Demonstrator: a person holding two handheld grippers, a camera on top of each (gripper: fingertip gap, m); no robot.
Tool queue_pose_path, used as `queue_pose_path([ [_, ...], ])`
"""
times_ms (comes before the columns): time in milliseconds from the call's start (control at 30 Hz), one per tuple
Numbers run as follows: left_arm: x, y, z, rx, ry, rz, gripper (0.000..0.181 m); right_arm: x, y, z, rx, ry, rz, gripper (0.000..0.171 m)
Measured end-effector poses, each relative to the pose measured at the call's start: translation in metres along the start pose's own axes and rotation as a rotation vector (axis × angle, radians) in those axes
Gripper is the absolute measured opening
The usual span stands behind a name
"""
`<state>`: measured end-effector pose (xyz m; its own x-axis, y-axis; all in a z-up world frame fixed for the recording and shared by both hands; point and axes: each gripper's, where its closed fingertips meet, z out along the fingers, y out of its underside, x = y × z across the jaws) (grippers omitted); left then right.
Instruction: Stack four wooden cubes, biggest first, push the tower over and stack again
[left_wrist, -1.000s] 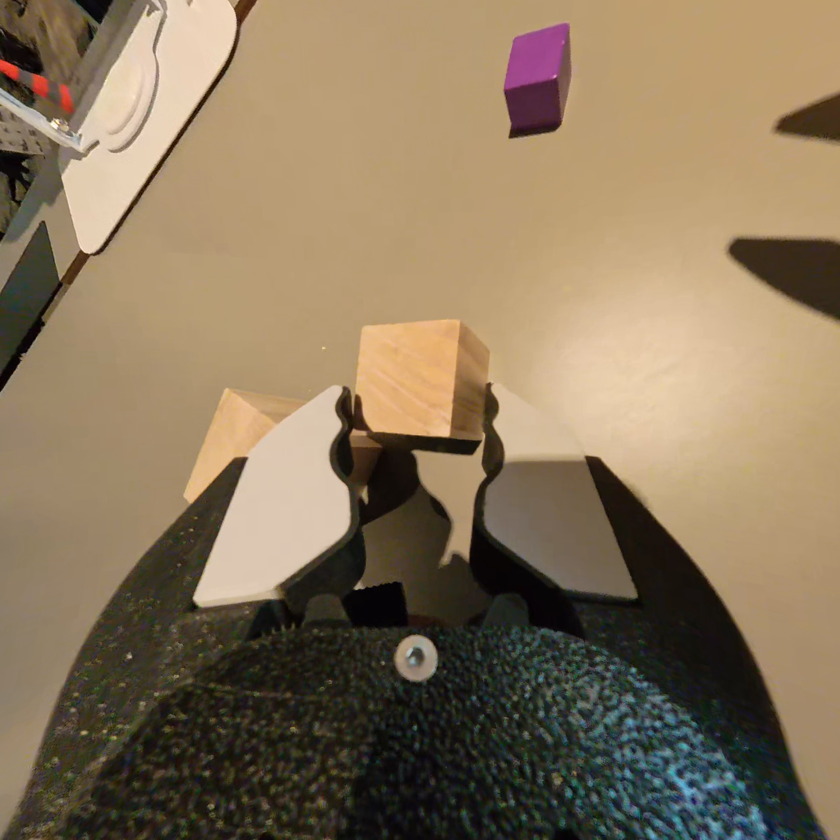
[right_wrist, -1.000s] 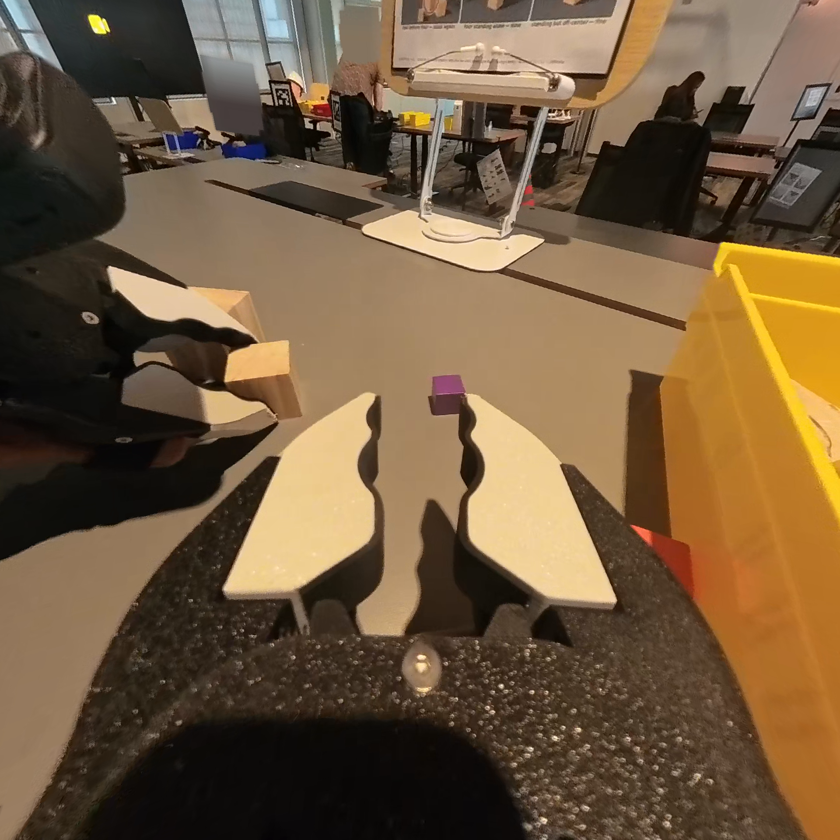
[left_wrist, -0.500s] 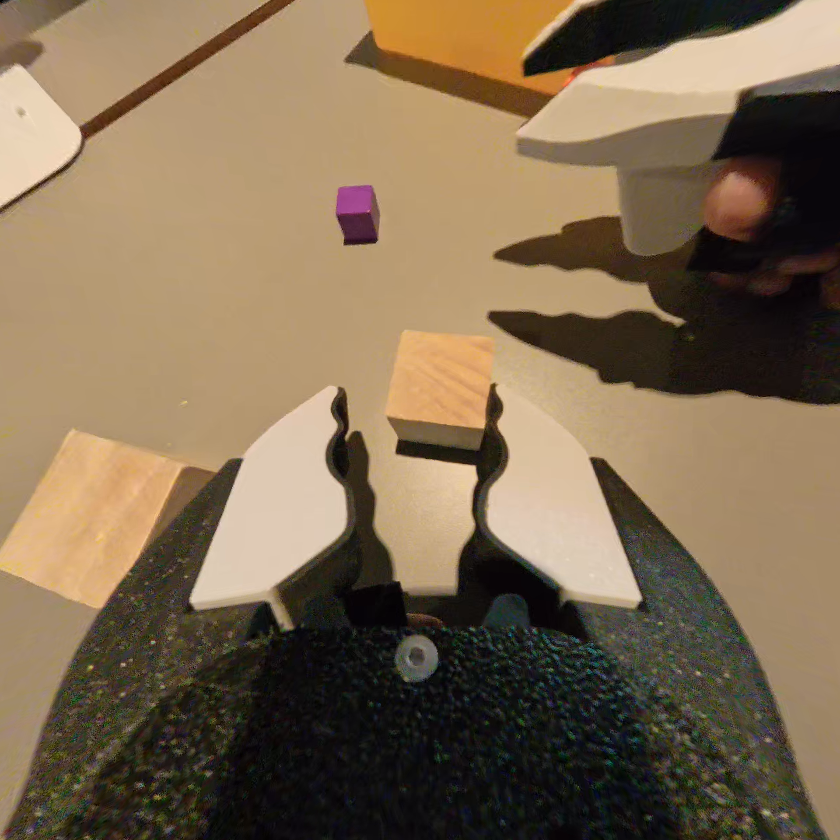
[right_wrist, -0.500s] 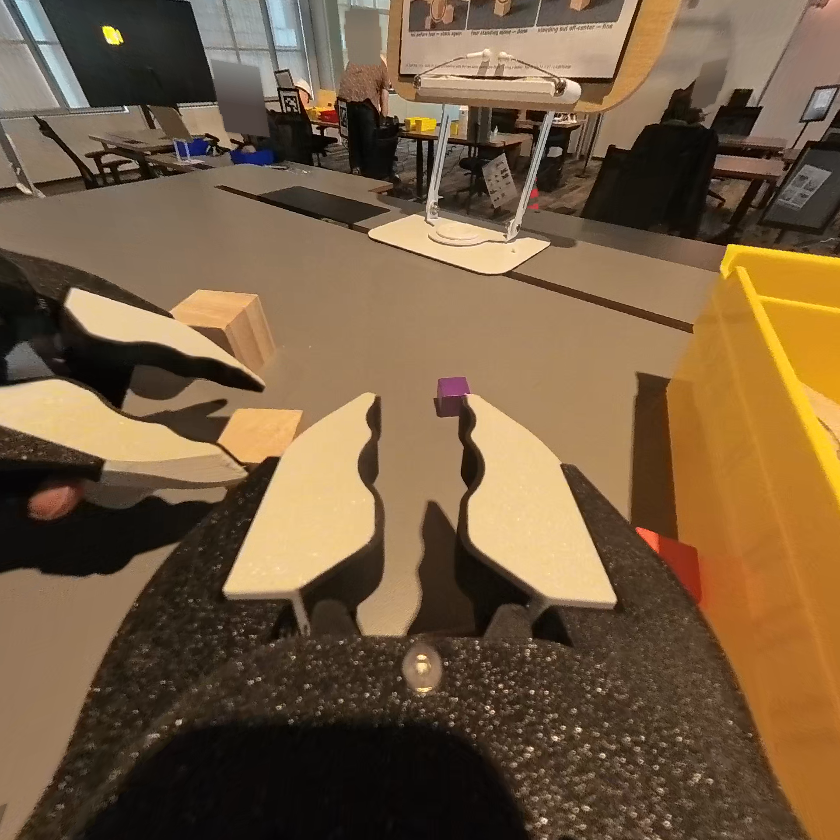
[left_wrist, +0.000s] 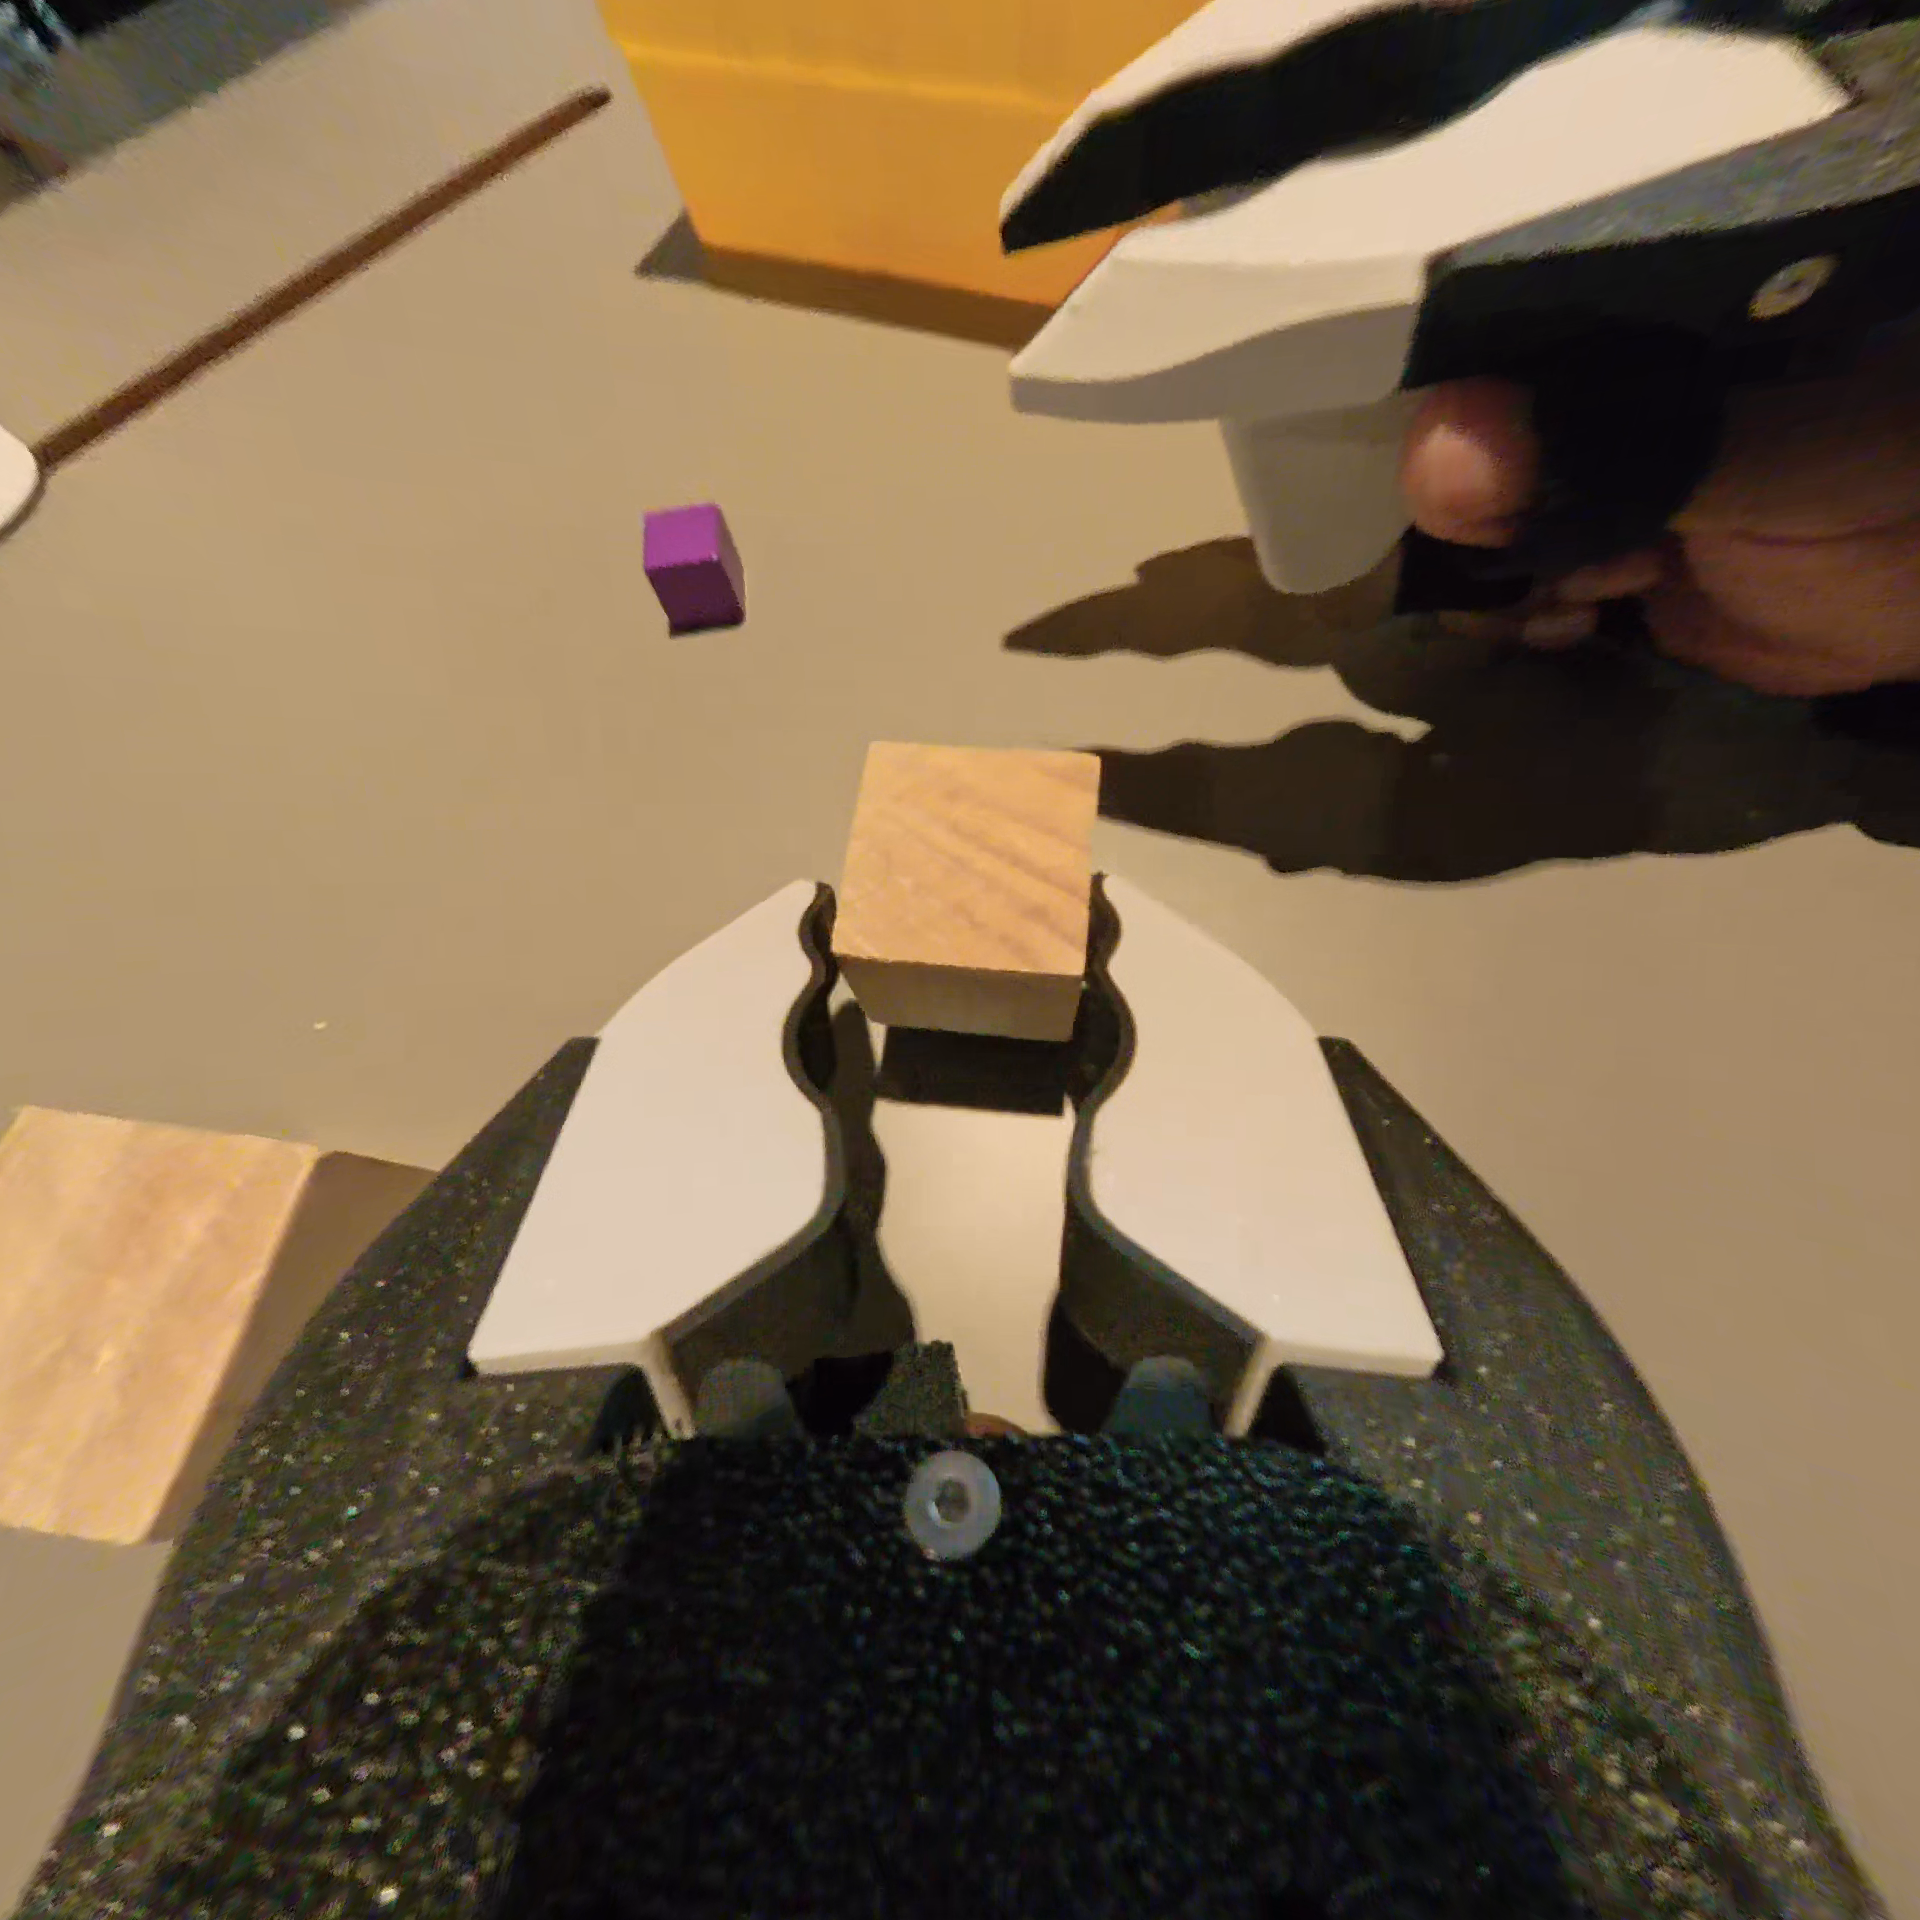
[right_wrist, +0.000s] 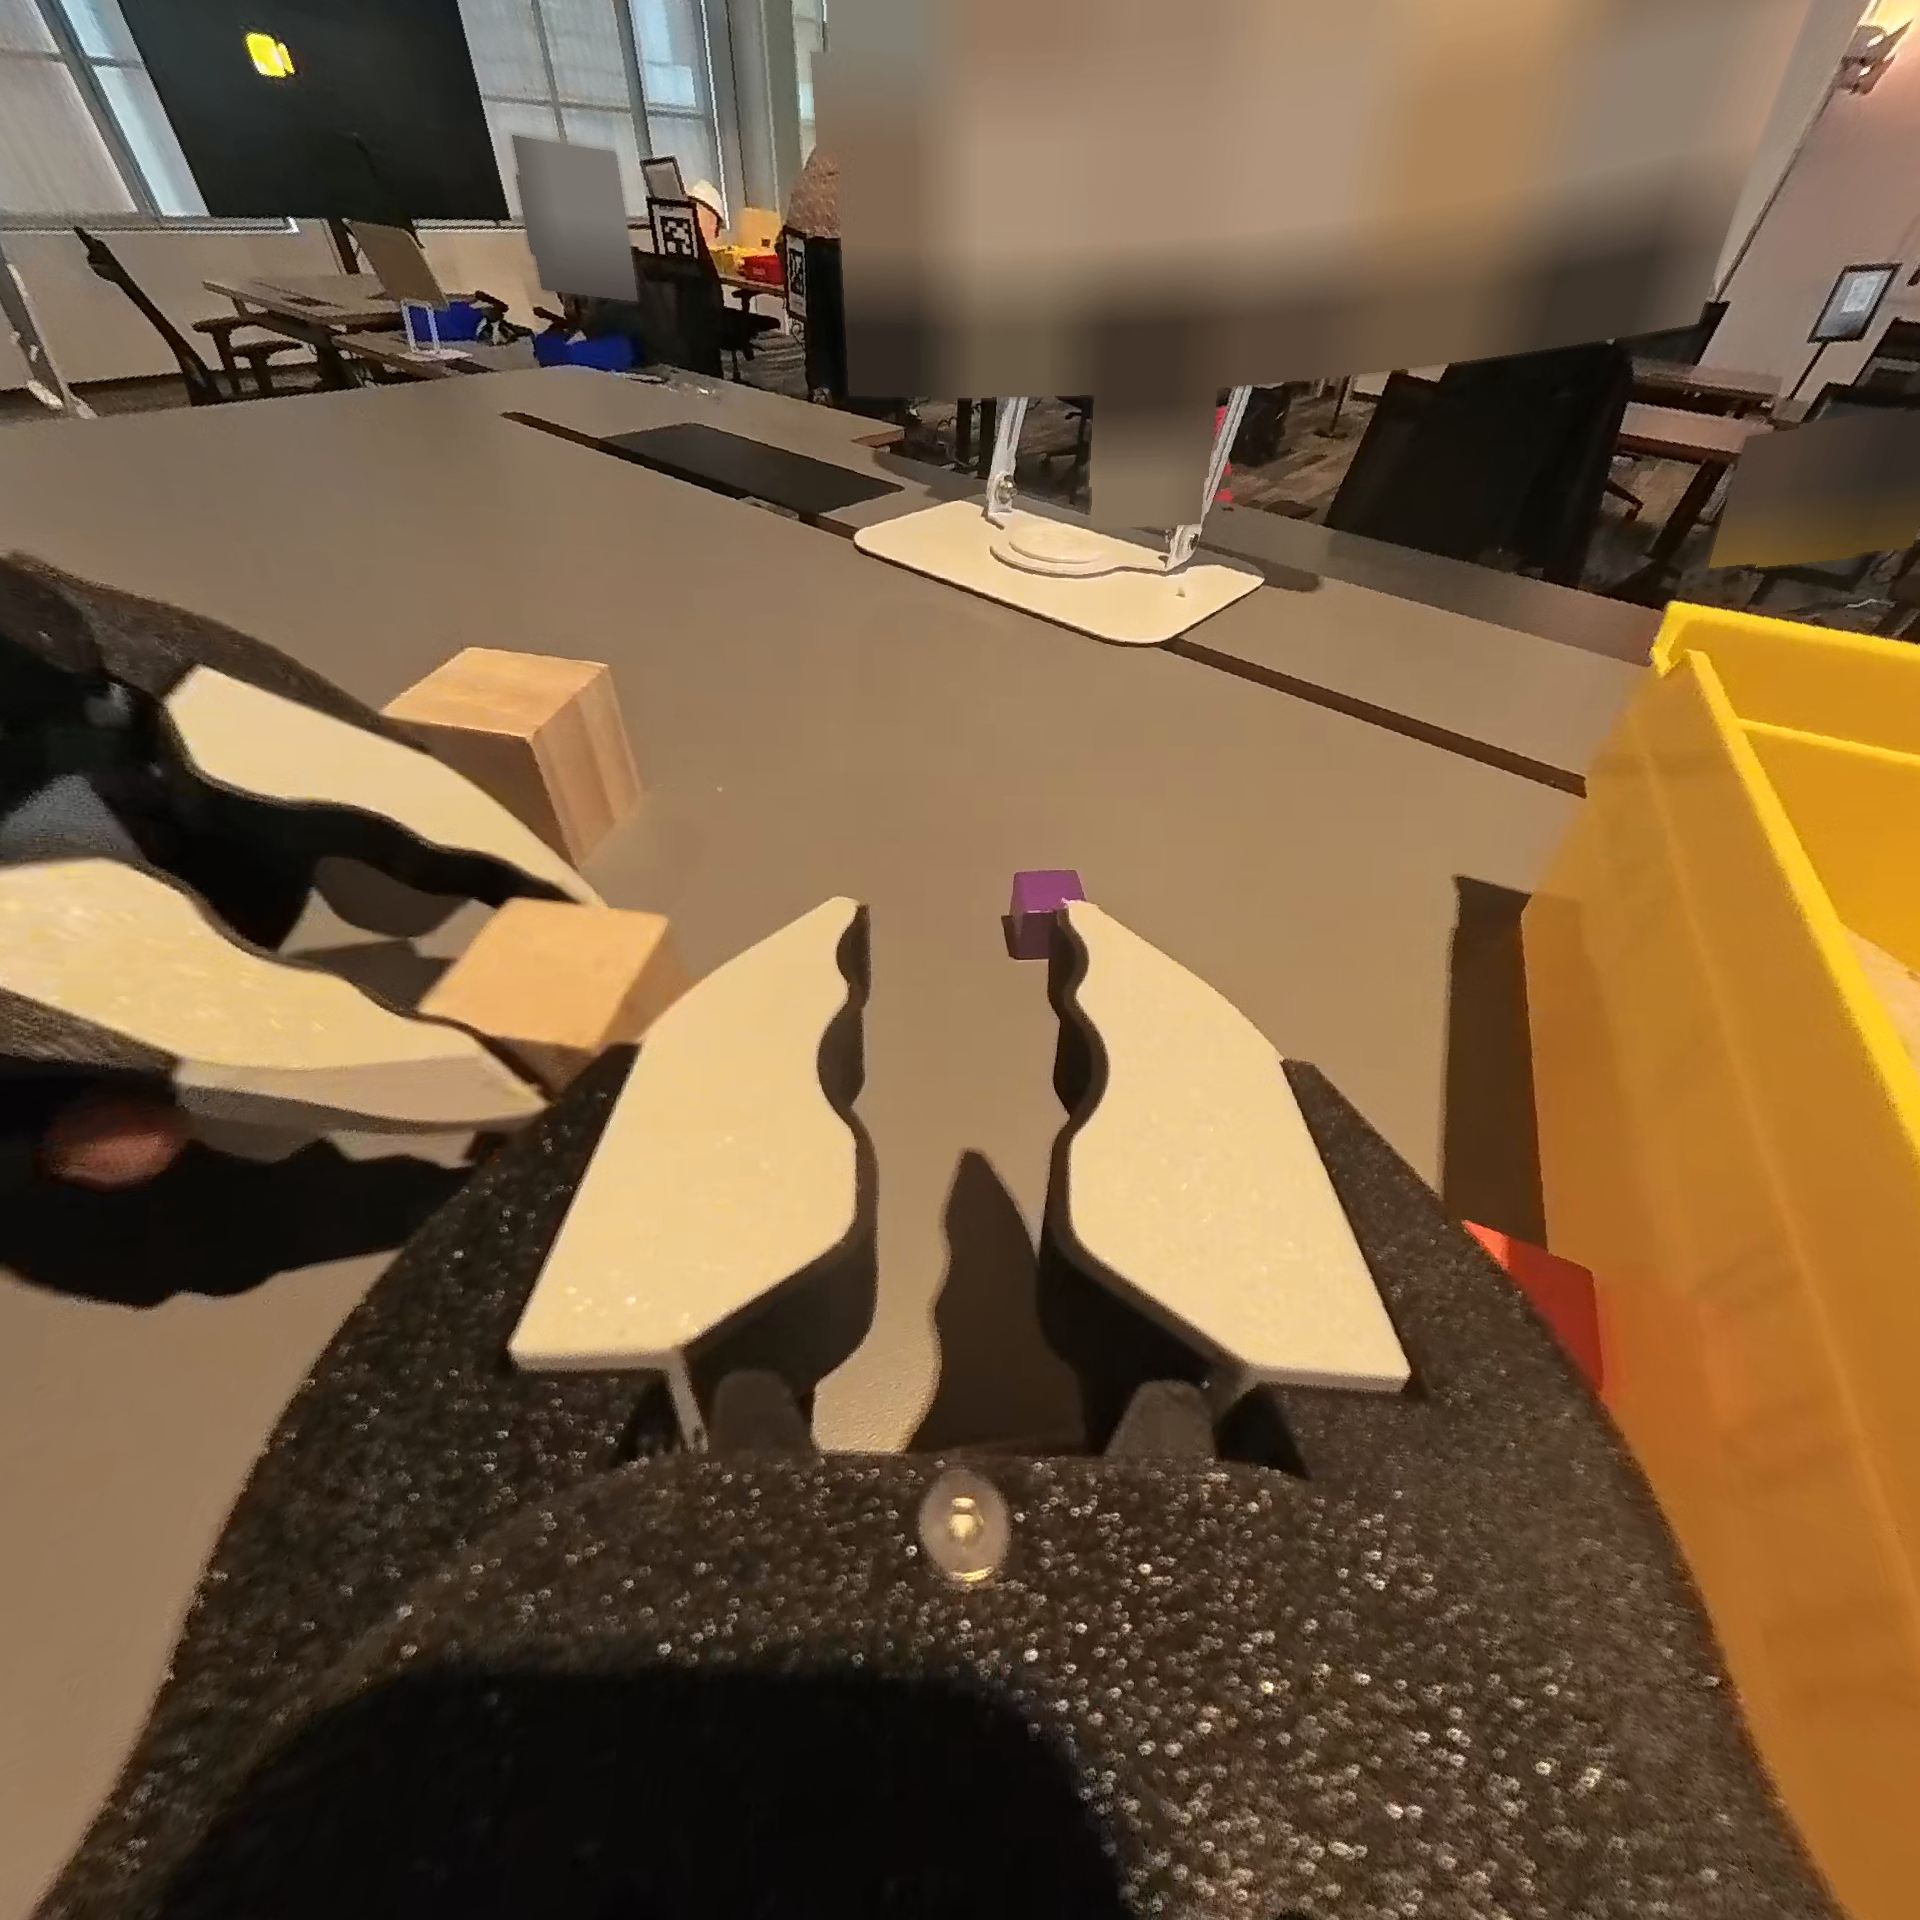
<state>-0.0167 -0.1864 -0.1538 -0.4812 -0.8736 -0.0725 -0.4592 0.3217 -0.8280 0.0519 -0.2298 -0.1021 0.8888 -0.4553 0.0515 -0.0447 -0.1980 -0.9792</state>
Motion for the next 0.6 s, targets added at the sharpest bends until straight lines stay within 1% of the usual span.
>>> queue_pose_path([
  [133, -0.011, -0.02, -0.033, 0.142, 0.026, 0.024, 0.045, -0.001, 0.0, 0.001, -0.005, 0.003, -0.016, 0.033],
  [267, -0.046, -0.028, -0.072, 0.24, -0.037, 0.024, 0.045, -0.002, 0.002, 0.002, -0.023, 0.002, -0.024, 0.033],
  [400, -0.089, -0.018, -0.095, 0.223, -0.09, -0.001, 0.045, -0.003, 0.004, 0.004, -0.04, 0.007, -0.033, 0.034],
  [600, -0.127, -0.004, -0.1, 0.136, -0.108, -0.003, 0.045, -0.003, 0.007, 0.006, -0.062, 0.028, -0.057, 0.034],
])
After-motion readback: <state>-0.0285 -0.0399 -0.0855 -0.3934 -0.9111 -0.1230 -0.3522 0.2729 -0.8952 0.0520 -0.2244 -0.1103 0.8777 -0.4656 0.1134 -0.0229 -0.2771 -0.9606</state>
